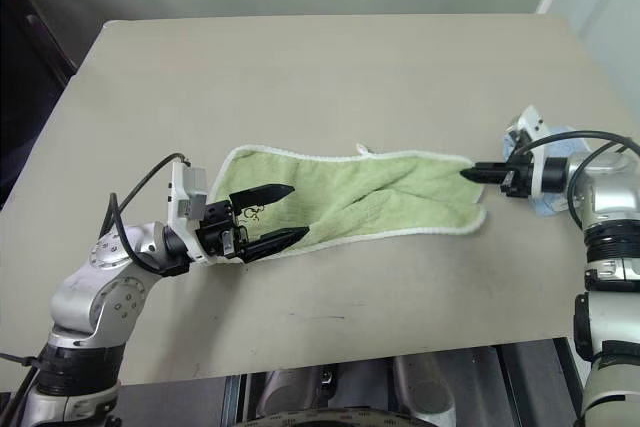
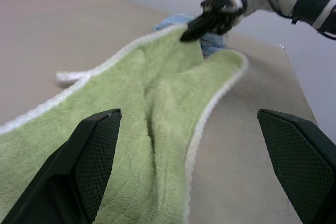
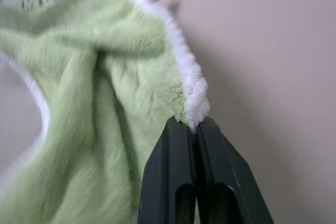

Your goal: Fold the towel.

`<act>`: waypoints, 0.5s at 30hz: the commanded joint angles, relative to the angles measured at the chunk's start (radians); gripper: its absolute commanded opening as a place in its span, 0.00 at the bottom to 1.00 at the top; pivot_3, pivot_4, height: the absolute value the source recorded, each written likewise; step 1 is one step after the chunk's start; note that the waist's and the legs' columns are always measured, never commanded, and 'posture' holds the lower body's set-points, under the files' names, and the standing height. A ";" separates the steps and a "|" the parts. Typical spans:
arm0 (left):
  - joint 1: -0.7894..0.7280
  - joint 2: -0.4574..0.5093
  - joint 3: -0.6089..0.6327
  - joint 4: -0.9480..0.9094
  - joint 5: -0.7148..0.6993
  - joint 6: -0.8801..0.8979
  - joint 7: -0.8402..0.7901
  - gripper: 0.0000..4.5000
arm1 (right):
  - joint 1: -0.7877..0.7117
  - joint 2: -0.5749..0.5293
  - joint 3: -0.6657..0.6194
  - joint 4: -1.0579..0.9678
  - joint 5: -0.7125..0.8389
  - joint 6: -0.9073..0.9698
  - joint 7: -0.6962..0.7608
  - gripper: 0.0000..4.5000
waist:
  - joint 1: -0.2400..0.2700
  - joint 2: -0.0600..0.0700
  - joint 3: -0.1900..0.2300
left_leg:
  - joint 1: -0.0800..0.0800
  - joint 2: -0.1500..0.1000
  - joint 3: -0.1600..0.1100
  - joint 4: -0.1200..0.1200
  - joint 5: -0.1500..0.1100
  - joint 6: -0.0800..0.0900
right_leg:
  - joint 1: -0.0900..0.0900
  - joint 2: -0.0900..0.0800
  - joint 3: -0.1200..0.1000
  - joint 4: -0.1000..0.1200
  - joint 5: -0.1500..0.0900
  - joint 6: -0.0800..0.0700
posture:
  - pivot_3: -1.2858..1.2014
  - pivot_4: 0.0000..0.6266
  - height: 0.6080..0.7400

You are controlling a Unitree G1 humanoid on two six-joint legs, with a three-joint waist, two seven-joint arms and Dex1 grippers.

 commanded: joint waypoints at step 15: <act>-0.213 -0.056 0.110 0.328 0.123 -0.193 0.121 1.00 | 0.084 -0.053 -0.075 -0.400 0.060 0.060 -0.078 0.01 | 0.003 0.000 0.000 | 0.000 0.000 0.000 0.000 0.001 -0.001 | 0.000 0.000 -0.001 0.001 0.000 0.000 | 0.52 0.24 0.72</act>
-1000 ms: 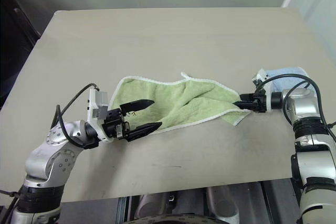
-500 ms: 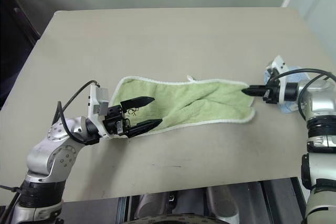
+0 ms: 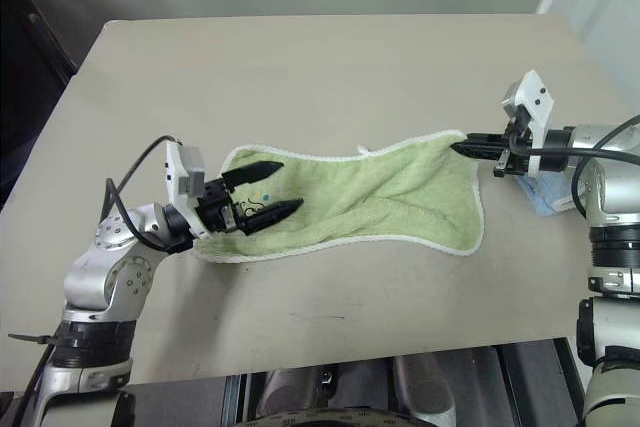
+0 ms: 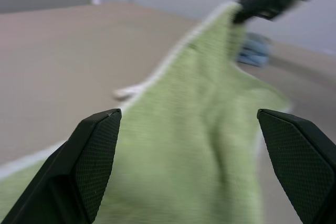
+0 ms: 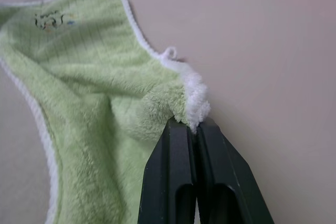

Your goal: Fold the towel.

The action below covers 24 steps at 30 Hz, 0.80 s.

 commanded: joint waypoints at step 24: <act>-0.468 0.031 0.053 0.937 0.252 -0.421 -0.085 1.00 | -0.133 -0.165 -0.193 -0.514 0.333 0.217 -0.105 0.01 | 0.005 0.000 0.000 | -0.003 -0.001 0.001 0.000 0.001 -0.001 | -0.005 0.000 0.000 0.004 -0.003 0.001 | 0.52 0.24 0.72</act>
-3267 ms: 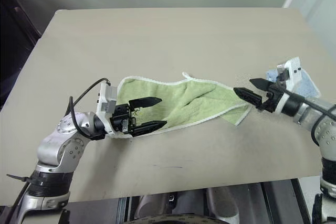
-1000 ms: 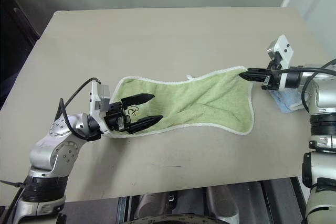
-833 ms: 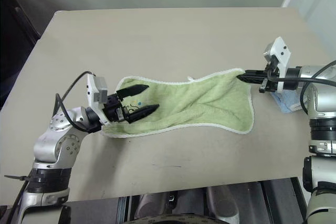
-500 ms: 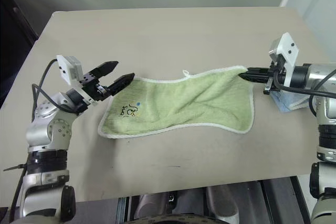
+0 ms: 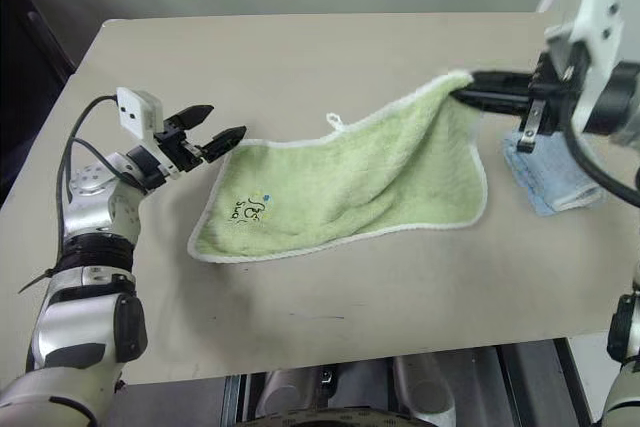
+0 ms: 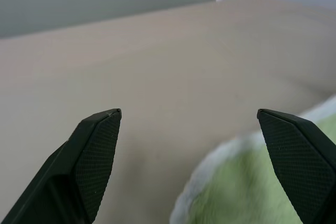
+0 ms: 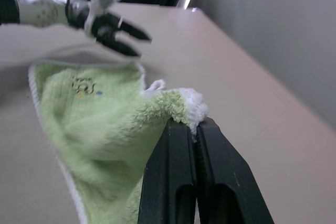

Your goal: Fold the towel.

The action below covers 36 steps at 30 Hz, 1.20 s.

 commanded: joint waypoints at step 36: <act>-0.307 0.017 -0.113 0.382 0.229 -0.012 -0.297 0.26 | -0.032 -0.093 -0.038 -0.097 0.132 0.043 -0.038 0.00 | 0.004 0.000 0.000 | -0.009 -0.001 0.000 0.002 0.000 0.000 | -0.009 0.000 0.000 0.004 0.000 0.012 | 0.52 0.24 0.72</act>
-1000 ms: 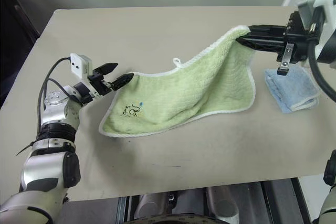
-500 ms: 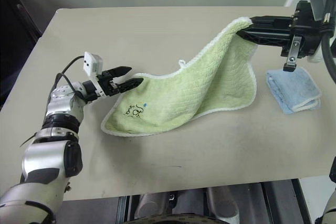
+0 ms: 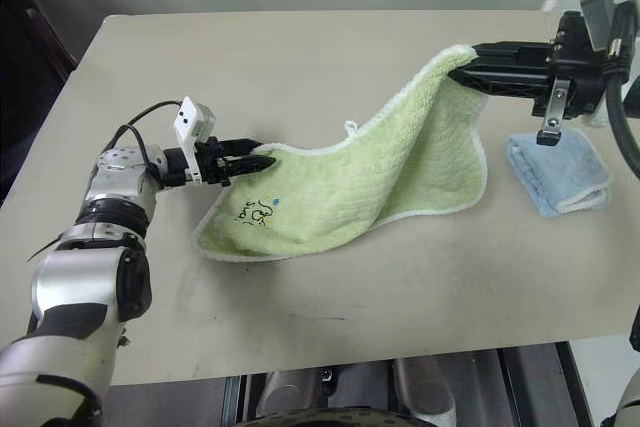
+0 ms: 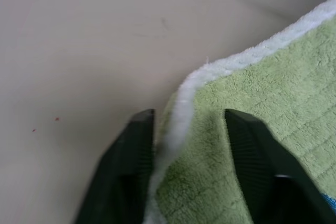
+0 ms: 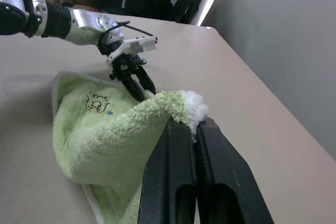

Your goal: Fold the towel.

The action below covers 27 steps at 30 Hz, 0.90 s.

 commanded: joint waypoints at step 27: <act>-0.241 0.085 0.236 0.054 -0.033 -0.164 0.661 0.00 | -0.259 0.165 0.168 0.614 -0.463 -0.419 -0.305 0.00 | -0.014 0.000 0.000 | -0.010 0.000 0.001 0.009 0.004 0.002 | -0.009 0.000 0.001 0.003 0.008 0.005 | 0.52 0.24 0.72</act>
